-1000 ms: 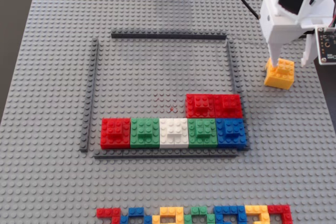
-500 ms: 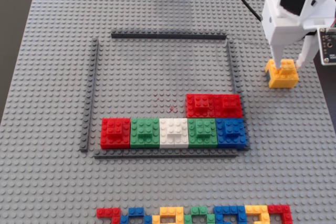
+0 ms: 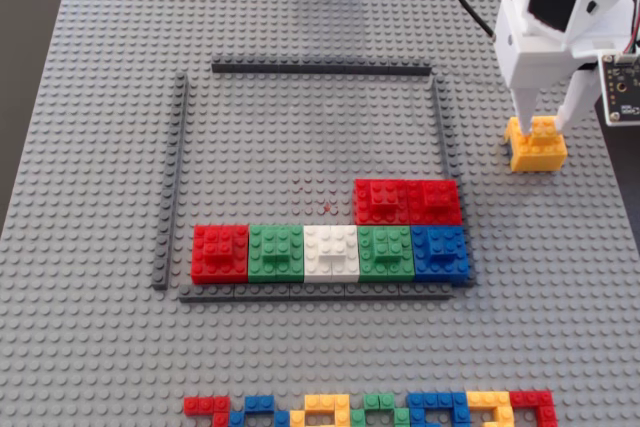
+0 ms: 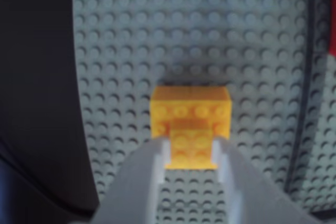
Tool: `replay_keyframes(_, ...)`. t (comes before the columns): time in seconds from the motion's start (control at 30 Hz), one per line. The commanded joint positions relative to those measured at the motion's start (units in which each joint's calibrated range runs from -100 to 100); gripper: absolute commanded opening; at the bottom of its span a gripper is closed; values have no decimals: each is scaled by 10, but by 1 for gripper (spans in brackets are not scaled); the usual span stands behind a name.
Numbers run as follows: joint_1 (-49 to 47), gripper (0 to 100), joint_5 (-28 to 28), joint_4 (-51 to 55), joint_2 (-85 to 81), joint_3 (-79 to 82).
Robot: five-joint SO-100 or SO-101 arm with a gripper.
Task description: Grab the cube and place it into the grid
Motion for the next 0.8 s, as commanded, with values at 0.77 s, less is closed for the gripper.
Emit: replay_keyframes(0.77,32,7,58,98,-230,-96)
